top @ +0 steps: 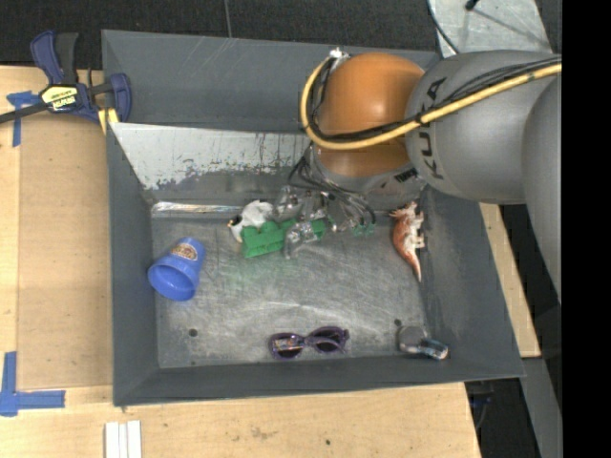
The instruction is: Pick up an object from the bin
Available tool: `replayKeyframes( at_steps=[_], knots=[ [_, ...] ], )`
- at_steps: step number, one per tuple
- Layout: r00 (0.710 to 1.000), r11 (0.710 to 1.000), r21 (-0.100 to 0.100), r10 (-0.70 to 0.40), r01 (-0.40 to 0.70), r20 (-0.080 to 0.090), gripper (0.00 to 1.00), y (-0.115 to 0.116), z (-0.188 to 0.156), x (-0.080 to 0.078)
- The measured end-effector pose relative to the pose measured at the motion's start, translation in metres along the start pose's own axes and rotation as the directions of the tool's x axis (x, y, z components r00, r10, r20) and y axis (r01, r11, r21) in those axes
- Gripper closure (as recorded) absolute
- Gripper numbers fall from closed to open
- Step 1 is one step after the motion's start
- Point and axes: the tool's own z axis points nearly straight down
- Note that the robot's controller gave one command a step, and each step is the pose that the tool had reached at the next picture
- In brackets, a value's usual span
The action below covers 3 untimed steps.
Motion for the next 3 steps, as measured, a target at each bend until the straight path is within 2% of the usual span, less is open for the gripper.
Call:
replayKeyframes(
  at_steps=[1,2,3],
  knots=[
    [0.999,1.0,-0.005,-0.022,0.021,-0.025,1.0,0.003,-0.02,0.001],
    [0.999,0.999,-0.003,-0.043,0.043,-0.017,1.0,-0.007,-0.099,0.017],
    [0.999,0.999,-0.003,-0.041,0.041,-0.019,1.0,-0.009,-0.115,0.018]
  ],
)
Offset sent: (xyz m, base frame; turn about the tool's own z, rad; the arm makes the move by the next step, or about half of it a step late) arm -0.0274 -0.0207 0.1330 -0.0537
